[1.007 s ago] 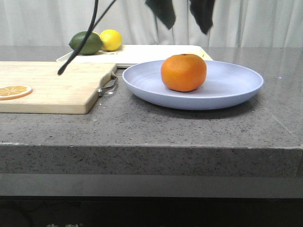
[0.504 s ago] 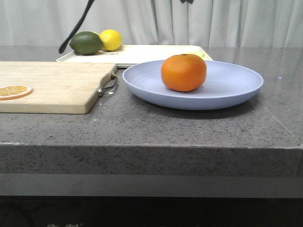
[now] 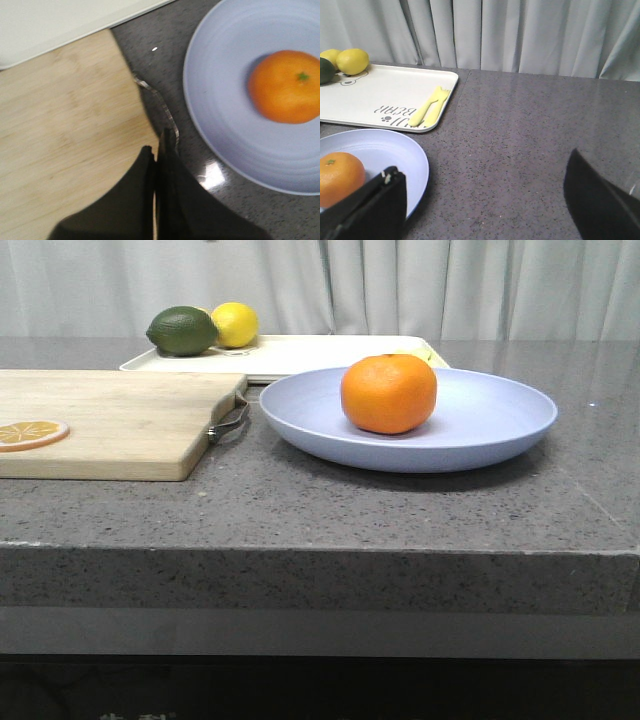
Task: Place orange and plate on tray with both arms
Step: 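Open the left gripper and raise it away from the plate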
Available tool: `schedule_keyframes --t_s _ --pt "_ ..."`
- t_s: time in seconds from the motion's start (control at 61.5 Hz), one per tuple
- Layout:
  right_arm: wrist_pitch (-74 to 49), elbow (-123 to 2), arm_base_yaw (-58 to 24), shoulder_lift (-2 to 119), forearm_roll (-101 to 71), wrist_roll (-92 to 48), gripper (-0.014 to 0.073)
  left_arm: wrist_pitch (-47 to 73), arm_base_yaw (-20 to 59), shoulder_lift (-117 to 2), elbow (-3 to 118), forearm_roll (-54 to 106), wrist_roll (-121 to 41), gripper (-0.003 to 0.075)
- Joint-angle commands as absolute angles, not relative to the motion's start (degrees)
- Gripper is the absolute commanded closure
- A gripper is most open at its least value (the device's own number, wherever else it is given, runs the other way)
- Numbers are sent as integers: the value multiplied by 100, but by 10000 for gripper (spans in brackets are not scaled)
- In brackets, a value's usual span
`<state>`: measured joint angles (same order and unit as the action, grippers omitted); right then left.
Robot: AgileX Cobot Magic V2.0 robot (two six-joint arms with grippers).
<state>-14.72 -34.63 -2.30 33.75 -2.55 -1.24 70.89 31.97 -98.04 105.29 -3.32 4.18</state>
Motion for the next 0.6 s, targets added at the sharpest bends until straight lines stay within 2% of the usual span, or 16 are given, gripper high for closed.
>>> schedule_keyframes --t_s 0.0,0.292,0.585 --pt "-1031 -3689 -232 3407 -269 -156 -48 6475 2924 -8969 10011 -346 577 738" --pt "-1031 -3689 -232 3407 -269 -156 -48 5233 1767 -7140 7493 -346 723 738" --pt "-1038 -3689 -232 3407 -269 -156 -48 3788 605 -4710 5115 -435 680 738"
